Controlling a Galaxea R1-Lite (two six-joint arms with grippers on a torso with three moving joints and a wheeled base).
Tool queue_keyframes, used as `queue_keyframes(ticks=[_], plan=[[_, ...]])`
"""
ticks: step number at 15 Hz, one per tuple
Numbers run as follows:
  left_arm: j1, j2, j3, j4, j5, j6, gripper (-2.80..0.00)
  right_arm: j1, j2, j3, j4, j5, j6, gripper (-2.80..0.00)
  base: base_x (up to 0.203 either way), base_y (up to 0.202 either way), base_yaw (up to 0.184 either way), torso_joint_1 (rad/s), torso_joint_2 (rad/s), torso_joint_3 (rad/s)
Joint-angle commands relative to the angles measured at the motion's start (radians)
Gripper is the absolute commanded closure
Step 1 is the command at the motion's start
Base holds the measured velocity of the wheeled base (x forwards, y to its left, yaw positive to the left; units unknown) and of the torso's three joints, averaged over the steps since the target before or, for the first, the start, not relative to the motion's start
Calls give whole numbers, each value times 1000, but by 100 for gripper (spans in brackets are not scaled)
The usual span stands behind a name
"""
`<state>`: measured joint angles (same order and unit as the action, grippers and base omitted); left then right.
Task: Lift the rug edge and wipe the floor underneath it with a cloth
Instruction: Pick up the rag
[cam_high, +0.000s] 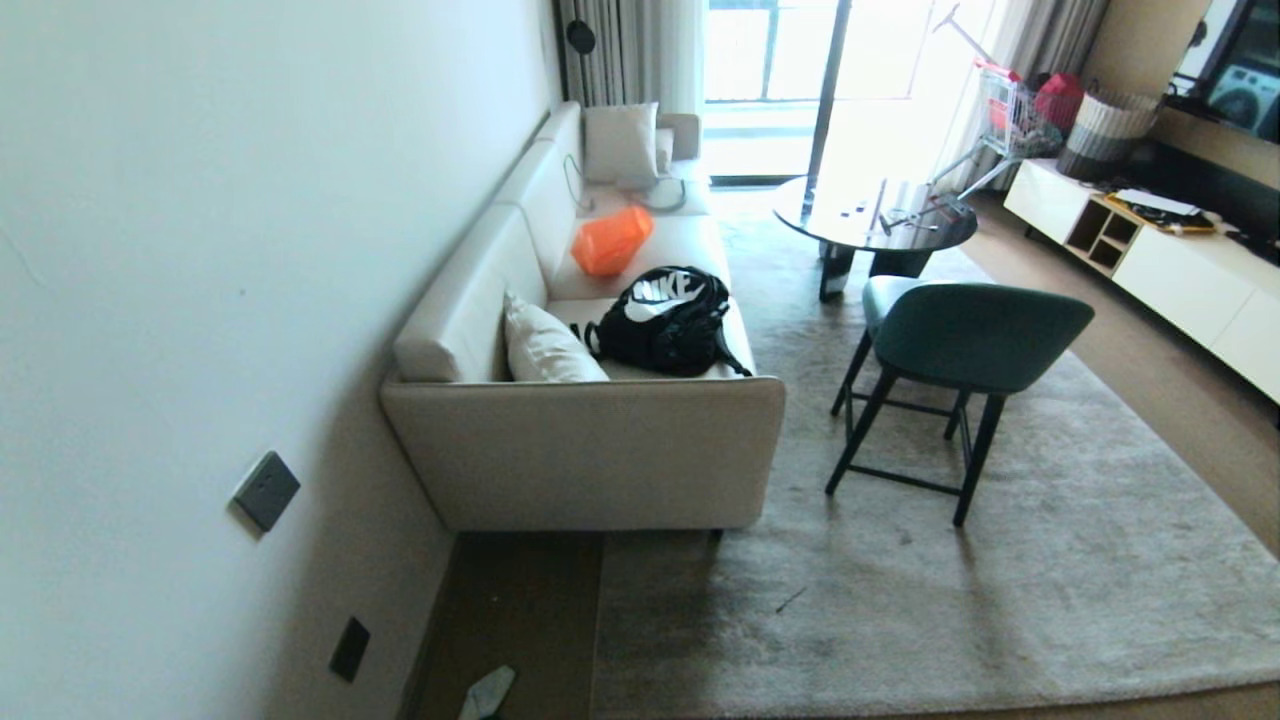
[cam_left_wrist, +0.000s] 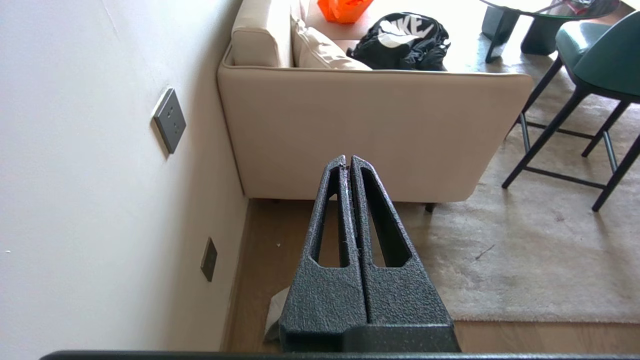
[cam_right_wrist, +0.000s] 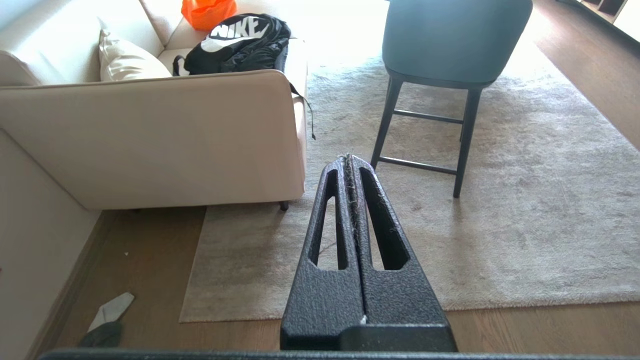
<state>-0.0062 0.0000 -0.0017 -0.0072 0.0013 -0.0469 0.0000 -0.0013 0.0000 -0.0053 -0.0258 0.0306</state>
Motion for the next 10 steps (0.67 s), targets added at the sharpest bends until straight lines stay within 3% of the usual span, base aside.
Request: queue_keyframes(ticks=[1,10], plan=[[0,0,0,0,0,-1,0,0,1,0,-1,0,0,0,0,0,0,0,0,0],[0,0,0,0,0,-1,0,0,1,0,-1,0,0,0,0,0,0,-12,24,17]])
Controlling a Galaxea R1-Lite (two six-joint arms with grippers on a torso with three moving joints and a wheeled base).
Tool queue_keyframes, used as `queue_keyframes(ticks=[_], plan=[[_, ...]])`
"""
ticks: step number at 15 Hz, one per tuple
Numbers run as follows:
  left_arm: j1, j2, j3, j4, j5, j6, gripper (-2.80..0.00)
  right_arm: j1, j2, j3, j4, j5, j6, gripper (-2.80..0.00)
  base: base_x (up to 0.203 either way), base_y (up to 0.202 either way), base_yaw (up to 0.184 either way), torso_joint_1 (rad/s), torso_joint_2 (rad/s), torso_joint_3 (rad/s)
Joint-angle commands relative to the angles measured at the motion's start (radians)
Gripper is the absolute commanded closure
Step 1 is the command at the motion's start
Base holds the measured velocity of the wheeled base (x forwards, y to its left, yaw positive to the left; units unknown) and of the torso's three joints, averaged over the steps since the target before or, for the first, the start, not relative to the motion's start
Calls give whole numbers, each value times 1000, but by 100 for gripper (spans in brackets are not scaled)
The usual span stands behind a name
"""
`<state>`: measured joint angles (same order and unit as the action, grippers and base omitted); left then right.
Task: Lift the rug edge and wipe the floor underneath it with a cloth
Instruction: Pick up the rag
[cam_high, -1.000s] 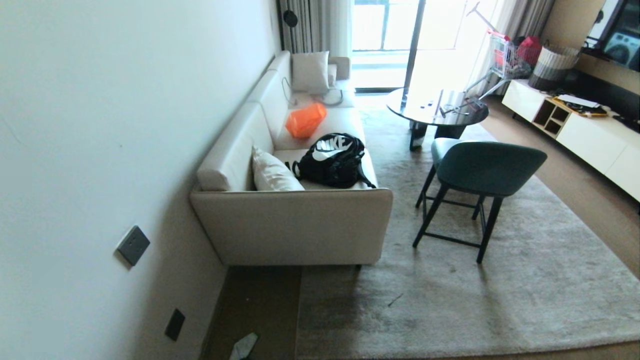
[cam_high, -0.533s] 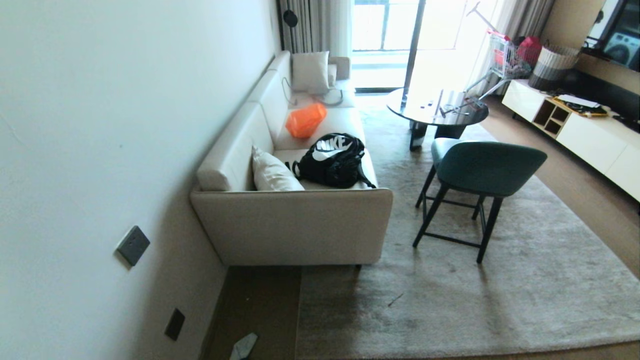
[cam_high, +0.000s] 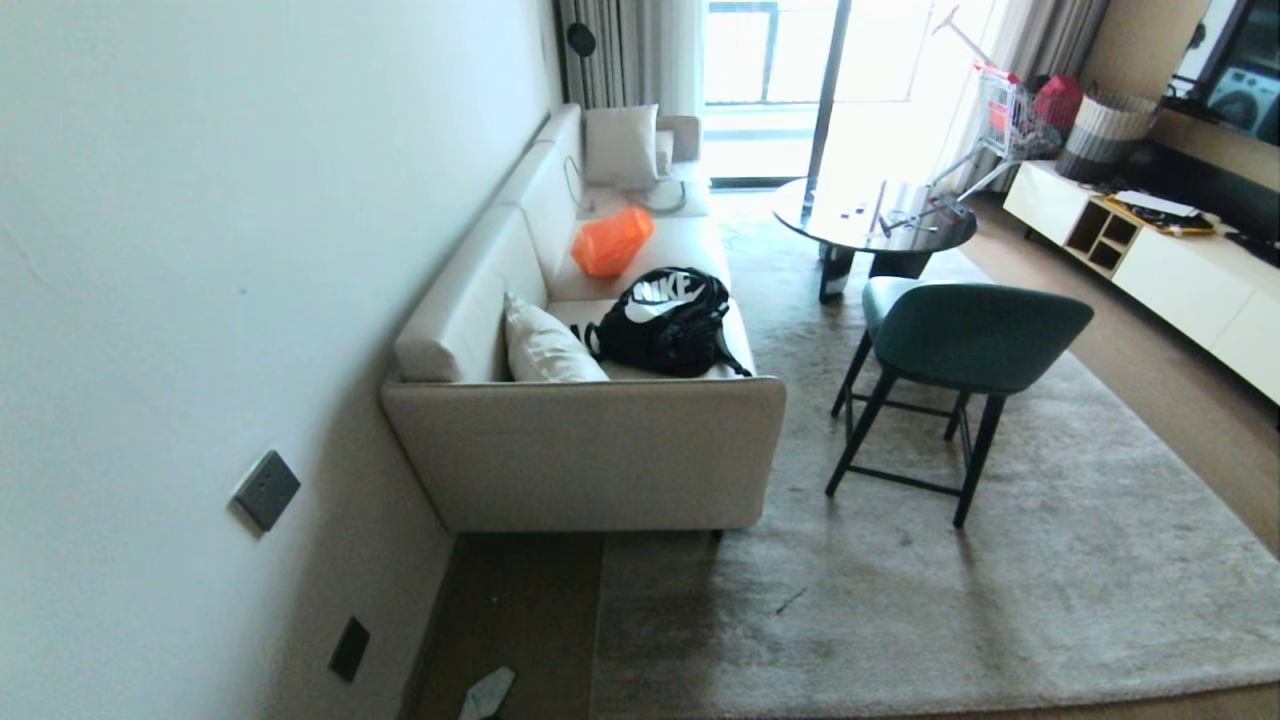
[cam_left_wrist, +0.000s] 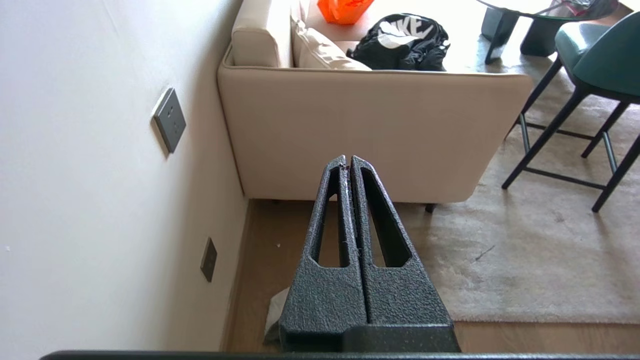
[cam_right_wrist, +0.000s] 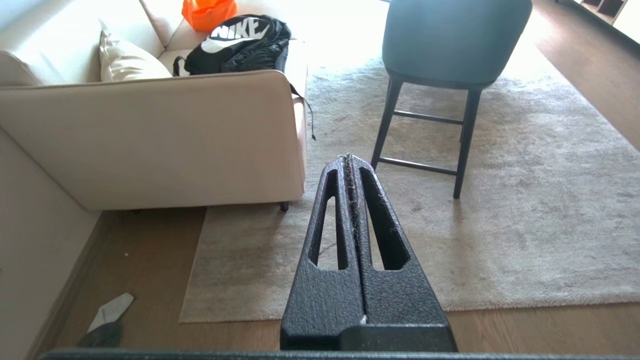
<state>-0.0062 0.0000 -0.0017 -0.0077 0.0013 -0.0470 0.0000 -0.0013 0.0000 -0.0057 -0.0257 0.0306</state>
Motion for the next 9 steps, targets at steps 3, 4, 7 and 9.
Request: queue_keyframes(ticks=[3,4,7,9], plan=[[0,0,0,0,0,-1,0,0,1,0,0,0,2,0,0,0,0,-127,322,171],[0,0,0,0,0,-1,0,0,1,0,0,0,2,0,0,0,0,-128,321,180],[0,0,0,0,0,-1,0,0,1,0,0,0,2,0,0,0,0,-128,322,189],[0,0,0,0,0,-1,0,0,1,0,0,0,2,0,0,0,0,-130,326,196]])
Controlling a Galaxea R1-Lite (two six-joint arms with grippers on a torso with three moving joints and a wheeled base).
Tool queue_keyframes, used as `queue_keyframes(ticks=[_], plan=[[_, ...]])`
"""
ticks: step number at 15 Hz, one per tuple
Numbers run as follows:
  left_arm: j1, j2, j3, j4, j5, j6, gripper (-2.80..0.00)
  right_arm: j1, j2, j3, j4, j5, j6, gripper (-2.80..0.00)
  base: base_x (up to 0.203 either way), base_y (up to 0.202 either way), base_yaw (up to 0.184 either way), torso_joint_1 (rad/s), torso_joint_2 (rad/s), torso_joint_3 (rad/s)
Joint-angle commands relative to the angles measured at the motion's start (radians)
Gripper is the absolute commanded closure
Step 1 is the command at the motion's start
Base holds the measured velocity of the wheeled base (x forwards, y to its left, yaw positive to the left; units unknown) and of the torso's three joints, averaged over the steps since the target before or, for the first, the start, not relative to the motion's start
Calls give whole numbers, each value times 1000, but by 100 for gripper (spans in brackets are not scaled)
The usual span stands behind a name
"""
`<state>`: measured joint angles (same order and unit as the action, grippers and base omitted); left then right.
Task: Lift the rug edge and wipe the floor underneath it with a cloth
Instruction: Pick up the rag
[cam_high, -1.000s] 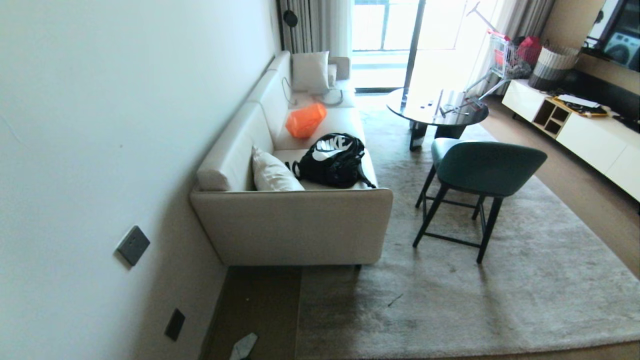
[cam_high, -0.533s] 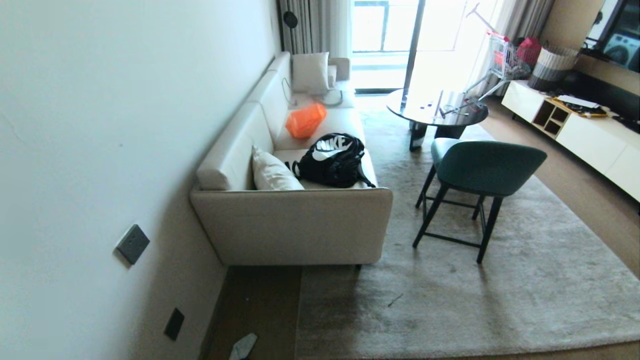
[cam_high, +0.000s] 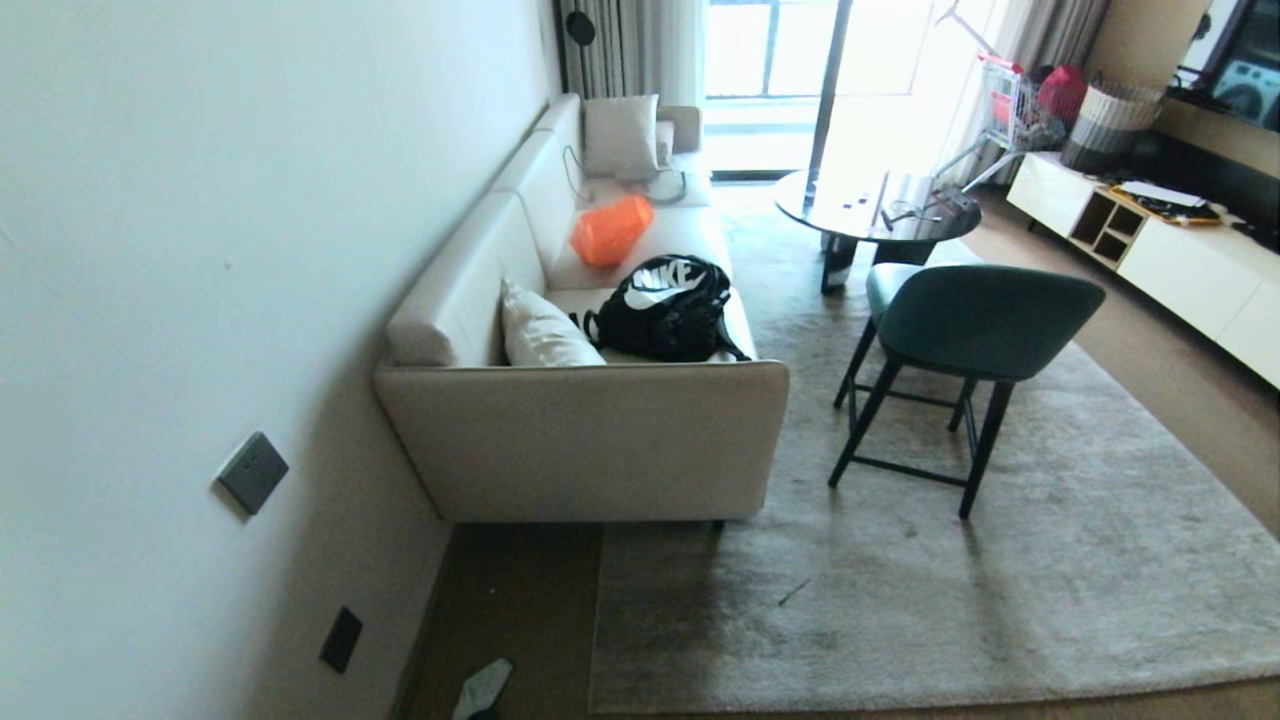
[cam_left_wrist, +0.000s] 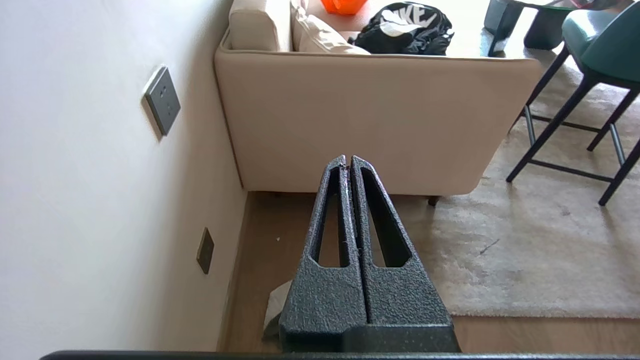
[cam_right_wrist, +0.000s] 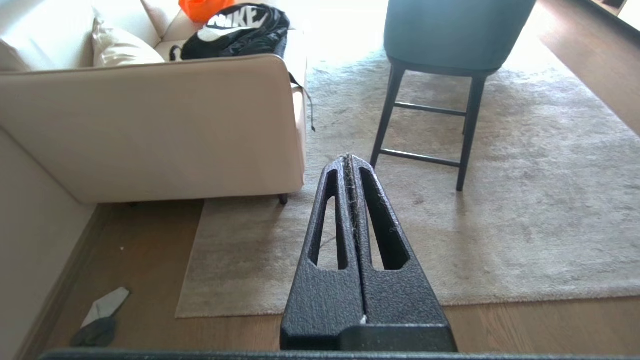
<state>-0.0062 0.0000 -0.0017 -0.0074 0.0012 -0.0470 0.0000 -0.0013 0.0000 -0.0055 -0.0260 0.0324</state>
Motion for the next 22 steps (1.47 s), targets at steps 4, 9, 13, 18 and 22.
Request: queue_keyframes(ticks=[4,9,13,18,22], plan=[[0,0,0,0,0,-1,0,0,1,0,-1,0,0,0,0,0,0,-135,341,209],[0,0,0,0,0,-1,0,0,1,0,-1,0,0,0,0,0,0,-146,382,234],[0,0,0,0,0,-1,0,0,1,0,-1,0,0,0,0,0,0,-192,530,342],[0,0,0,0,0,-1,0,0,1,0,-1,-1,0,0,0,0,0,-167,531,360],[0,0,0,0,0,-1,0,0,1,0,-1,0,0,0,0,0,0,-129,503,369]])
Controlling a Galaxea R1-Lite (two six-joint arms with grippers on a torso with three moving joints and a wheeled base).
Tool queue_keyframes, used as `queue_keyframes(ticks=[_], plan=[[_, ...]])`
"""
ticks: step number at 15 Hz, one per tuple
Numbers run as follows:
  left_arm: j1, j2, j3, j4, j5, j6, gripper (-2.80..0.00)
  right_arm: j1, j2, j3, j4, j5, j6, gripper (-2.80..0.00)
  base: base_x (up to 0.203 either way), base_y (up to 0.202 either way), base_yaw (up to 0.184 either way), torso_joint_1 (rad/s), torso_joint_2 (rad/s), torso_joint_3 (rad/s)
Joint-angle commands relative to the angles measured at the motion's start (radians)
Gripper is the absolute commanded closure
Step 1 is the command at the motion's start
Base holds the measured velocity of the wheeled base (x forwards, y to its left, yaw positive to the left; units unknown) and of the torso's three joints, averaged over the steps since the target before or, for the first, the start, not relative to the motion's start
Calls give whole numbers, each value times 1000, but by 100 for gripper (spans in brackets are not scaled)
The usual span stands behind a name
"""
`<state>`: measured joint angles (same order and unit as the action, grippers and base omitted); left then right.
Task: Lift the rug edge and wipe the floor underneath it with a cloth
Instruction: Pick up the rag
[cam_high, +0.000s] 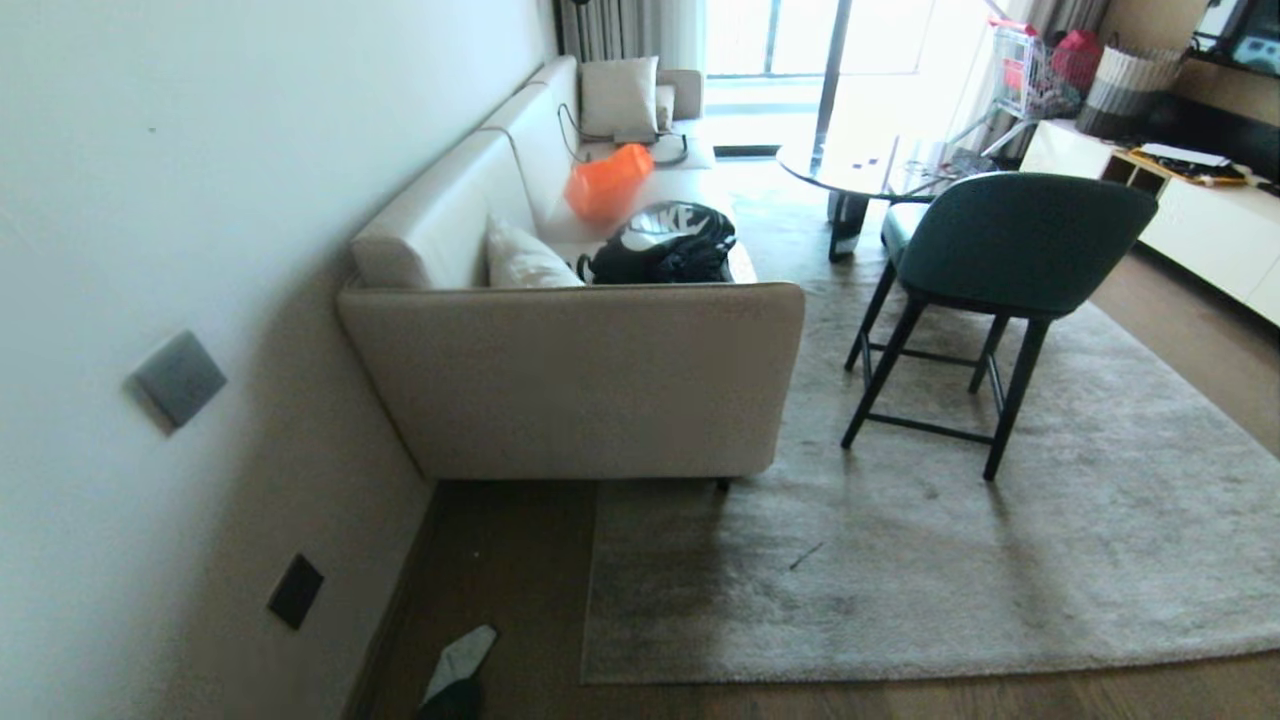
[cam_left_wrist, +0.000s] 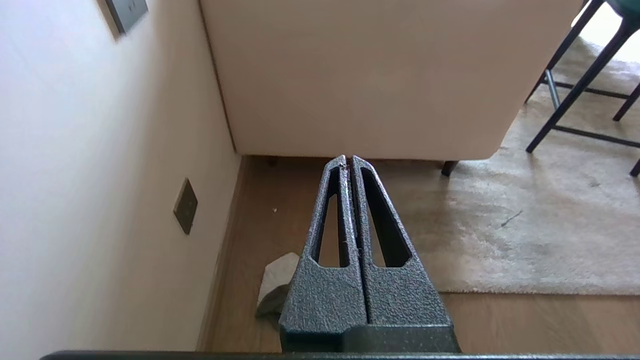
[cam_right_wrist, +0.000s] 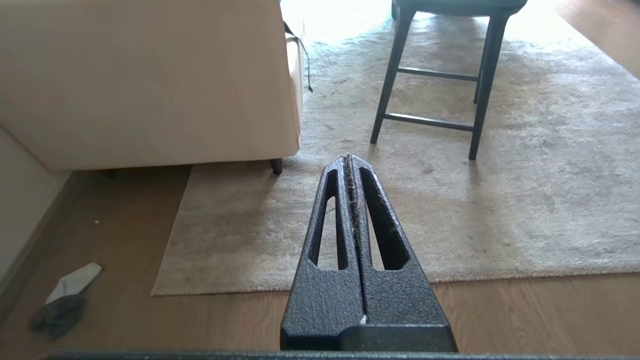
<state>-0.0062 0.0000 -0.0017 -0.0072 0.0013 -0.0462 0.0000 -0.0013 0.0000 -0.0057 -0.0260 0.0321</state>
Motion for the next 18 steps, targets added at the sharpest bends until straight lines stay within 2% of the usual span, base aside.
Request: queue_keyframes(ticks=[1,12,18], plan=[[0,0,0,0,0,-1,0,0,1,0,0,0,0,0,0,0,0,-102,481,368],[0,0,0,0,0,-1,0,0,1,0,0,0,0,0,0,0,0,-34,440,406],[0,0,0,0,0,-1,0,0,1,0,0,0,0,0,0,0,0,0,11,17]])
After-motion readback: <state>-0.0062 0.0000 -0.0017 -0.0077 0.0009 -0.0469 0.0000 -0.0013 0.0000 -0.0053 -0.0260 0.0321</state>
